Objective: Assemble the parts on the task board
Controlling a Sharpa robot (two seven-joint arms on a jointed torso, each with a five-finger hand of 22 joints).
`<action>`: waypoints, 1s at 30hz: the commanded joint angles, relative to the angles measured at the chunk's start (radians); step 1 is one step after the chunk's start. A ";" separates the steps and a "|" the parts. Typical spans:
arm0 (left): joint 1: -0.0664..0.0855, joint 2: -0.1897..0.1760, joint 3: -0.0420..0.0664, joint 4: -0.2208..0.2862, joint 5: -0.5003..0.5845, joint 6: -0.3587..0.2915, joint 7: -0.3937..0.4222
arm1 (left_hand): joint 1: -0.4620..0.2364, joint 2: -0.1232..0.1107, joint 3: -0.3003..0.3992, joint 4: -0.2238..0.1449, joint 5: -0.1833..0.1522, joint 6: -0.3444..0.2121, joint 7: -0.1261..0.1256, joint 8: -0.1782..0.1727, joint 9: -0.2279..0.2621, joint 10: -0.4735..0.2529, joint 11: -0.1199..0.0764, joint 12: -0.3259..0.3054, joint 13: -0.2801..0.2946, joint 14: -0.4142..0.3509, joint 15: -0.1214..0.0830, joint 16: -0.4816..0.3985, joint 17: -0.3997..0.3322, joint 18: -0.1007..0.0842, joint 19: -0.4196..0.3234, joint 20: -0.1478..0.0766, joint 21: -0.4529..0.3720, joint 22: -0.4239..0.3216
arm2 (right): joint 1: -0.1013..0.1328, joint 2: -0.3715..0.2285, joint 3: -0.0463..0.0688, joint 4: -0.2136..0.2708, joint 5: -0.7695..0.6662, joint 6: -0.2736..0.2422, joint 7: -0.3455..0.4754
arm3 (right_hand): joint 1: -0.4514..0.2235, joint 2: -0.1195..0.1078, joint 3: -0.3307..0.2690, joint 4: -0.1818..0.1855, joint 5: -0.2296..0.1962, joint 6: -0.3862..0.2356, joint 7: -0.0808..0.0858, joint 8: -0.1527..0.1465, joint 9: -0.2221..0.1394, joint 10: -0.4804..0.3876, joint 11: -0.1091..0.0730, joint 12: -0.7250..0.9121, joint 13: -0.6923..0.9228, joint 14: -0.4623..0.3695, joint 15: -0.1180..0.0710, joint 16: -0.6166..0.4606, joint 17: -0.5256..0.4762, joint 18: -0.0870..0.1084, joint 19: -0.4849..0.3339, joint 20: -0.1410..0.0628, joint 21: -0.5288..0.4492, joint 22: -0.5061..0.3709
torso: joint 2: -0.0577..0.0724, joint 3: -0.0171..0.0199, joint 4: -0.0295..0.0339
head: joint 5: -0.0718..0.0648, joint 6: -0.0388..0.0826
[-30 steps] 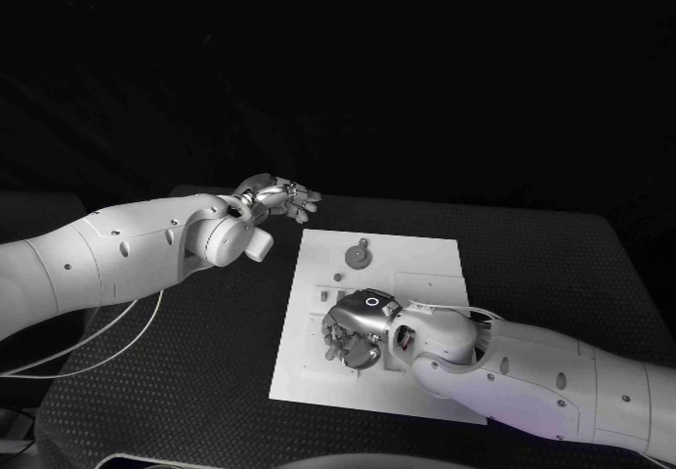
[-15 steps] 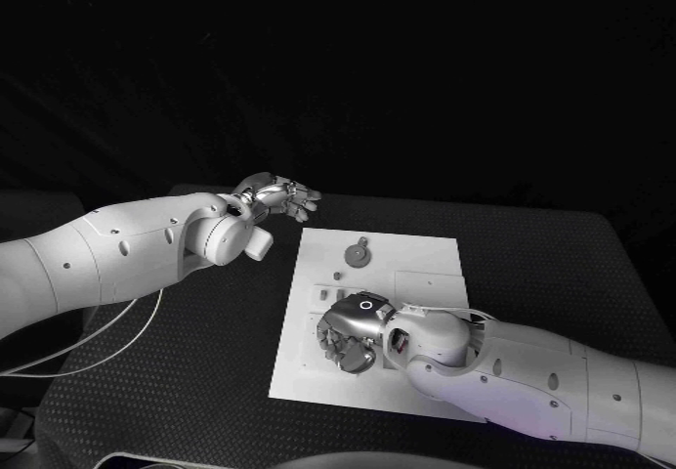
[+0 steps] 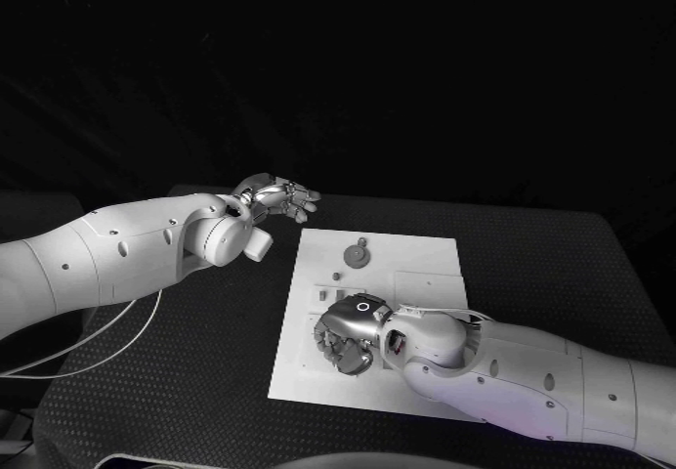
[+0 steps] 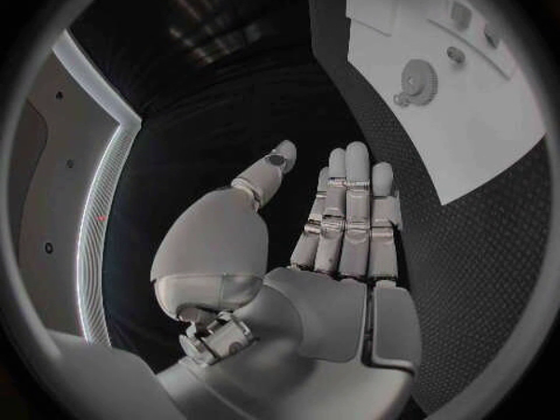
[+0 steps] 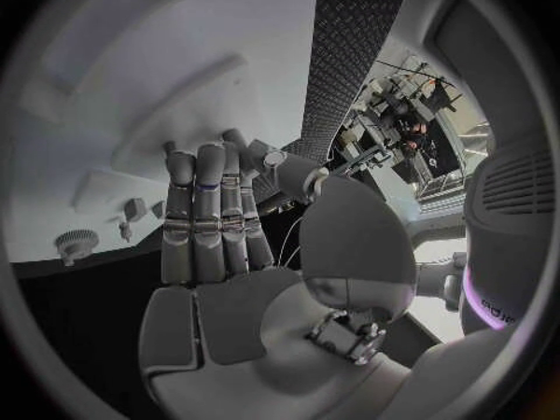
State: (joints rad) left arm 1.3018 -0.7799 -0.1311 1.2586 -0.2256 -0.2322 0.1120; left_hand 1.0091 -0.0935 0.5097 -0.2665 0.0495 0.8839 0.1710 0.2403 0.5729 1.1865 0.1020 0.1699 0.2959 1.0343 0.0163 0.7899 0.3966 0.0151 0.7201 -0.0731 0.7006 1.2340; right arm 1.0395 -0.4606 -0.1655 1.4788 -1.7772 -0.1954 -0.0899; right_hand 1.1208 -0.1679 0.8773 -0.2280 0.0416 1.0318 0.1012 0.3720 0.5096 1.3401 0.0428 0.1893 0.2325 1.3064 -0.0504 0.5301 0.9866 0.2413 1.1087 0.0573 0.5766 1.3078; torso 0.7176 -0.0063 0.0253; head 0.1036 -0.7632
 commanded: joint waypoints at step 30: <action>0.002 -0.004 0.000 -0.016 0.011 0.020 -0.002 | -0.020 0.008 -0.004 0.013 0.002 -0.010 0.001 0.006 -0.001 -0.009 -0.003 0.007 0.002 0.007 0.003 -0.008 0.007 0.006 0.010 -0.006 -0.009 0.003 | -0.004 -0.043 -0.006 0.023 0.019 -0.054 -0.019 | 0.005 -0.114 -0.080 -0.039 0.008 -0.132 0.030 -0.091 -0.014 -0.165 0.067 -0.105 -0.014 -0.060 0.050 -0.023 0.016 0.021 -0.064 0.027 -0.029 0.013 | 0.001 0.0007 0.0001 | -0.004 0.002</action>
State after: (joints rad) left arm 1.3018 -0.7852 -0.1314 1.2415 -0.2210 -0.2268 0.1052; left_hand 1.0000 -0.0844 0.5046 -0.2614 0.0495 0.8800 0.1743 0.2403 0.5729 1.1830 0.0983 0.1698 0.2966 1.0343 0.0163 0.7860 0.4017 0.0151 0.7223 -0.0708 0.6967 1.2359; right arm 1.0358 -0.5017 -0.1720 1.4972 -1.7531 -0.2393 -0.0929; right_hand 1.1225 -0.2773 0.7948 -0.2689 0.0544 0.9032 0.1267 0.2842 0.4963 1.1802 0.1124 0.0888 0.2191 1.2440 -0.0073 0.5054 1.0028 0.2477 1.0476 0.0855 0.5438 1.3074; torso 0.7180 -0.0054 0.0259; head 0.0996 -0.7612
